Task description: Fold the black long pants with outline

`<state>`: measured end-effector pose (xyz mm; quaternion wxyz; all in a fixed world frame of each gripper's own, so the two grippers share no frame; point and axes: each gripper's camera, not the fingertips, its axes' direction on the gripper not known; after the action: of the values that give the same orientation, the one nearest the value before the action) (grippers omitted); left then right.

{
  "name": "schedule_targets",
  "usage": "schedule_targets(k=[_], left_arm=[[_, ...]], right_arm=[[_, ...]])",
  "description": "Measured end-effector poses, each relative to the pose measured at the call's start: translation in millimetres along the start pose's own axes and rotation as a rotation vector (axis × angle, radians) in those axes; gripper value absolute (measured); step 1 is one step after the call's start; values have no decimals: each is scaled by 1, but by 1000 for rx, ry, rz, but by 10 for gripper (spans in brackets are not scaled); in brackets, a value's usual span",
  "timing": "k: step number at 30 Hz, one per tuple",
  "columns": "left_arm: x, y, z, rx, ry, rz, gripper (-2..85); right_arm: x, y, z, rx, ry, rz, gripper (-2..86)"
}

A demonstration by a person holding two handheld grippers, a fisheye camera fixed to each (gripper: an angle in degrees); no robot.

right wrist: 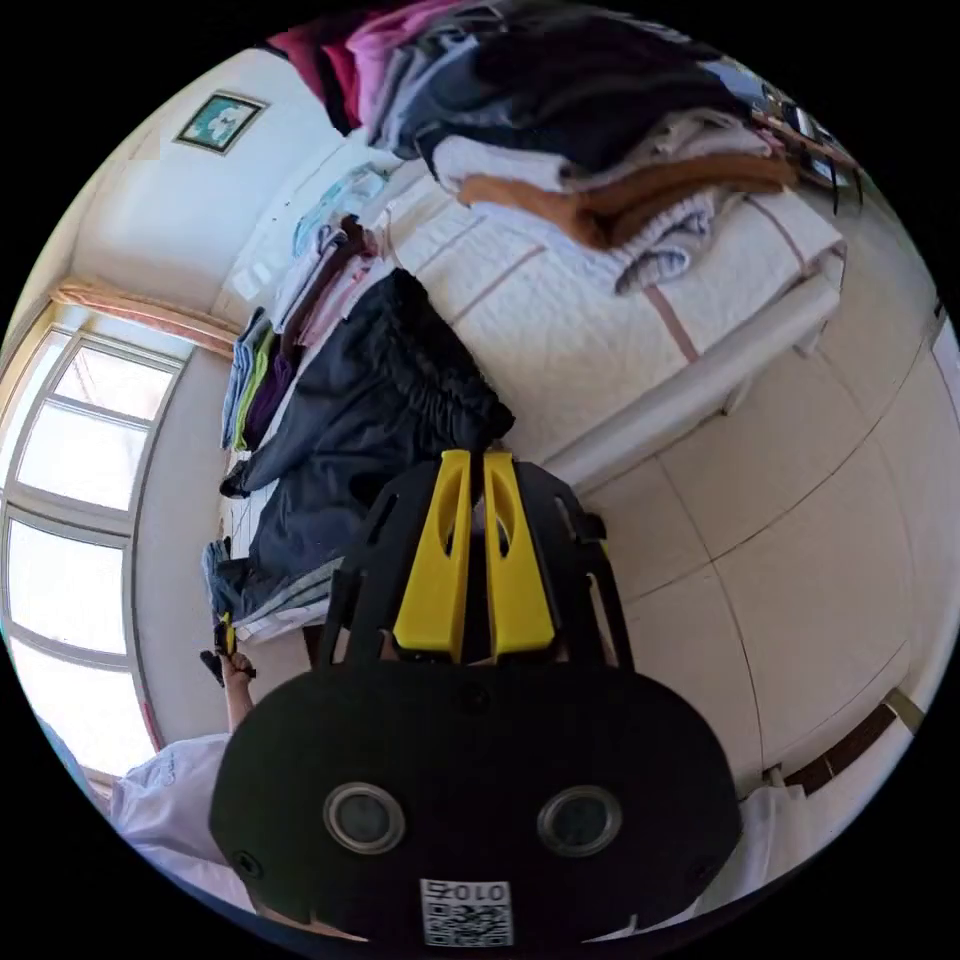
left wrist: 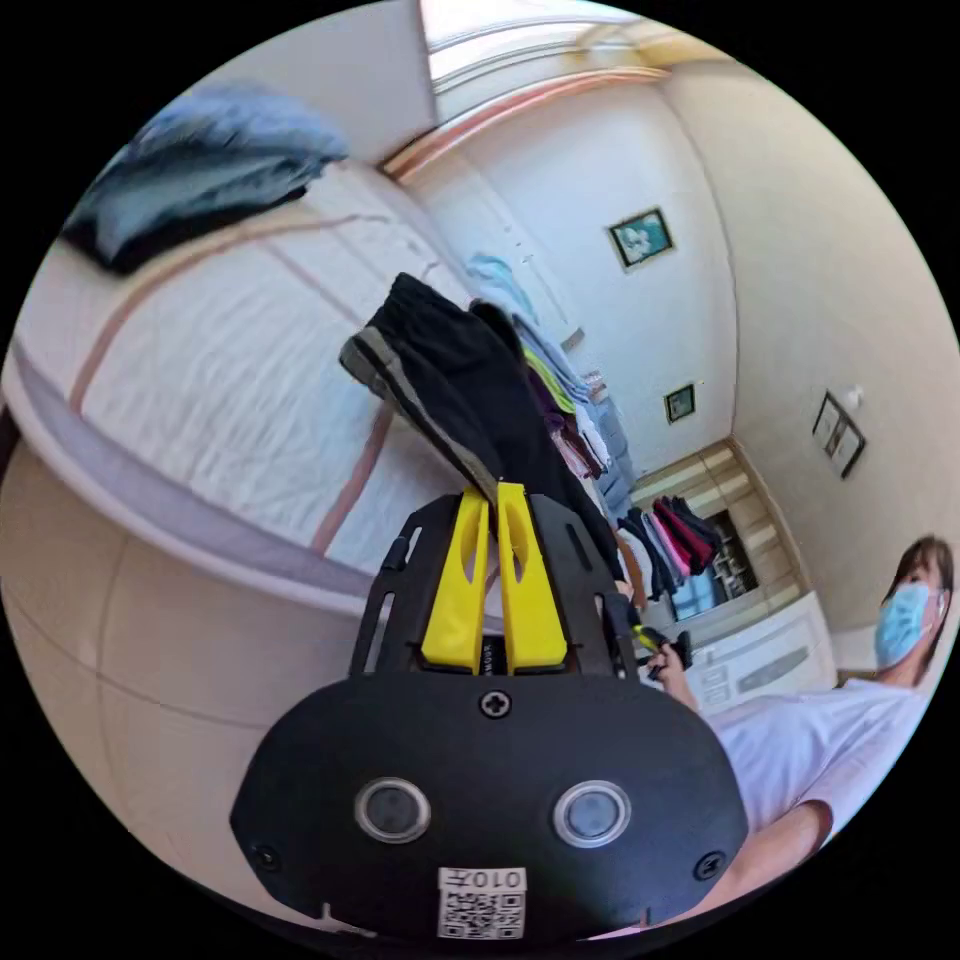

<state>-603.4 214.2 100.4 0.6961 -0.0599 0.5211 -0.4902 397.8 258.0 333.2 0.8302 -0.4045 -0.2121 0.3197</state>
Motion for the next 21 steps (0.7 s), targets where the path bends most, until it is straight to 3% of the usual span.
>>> schedule_targets(k=[3,10,14,21], left_arm=[[-30,27,18,48,31,-93,7],[-2,4,73,-96,8,70,21],[-25,12,110,-148,-14,-21,36],[-33,42,117,-89,-106,-103,49]], right_arm=[[5,10,0,34,-38,12,39],[-11,14,-38,195,44,-12,38],[-5,11,-12,87,120,39,39],[-3,16,0,85,96,76,41]])
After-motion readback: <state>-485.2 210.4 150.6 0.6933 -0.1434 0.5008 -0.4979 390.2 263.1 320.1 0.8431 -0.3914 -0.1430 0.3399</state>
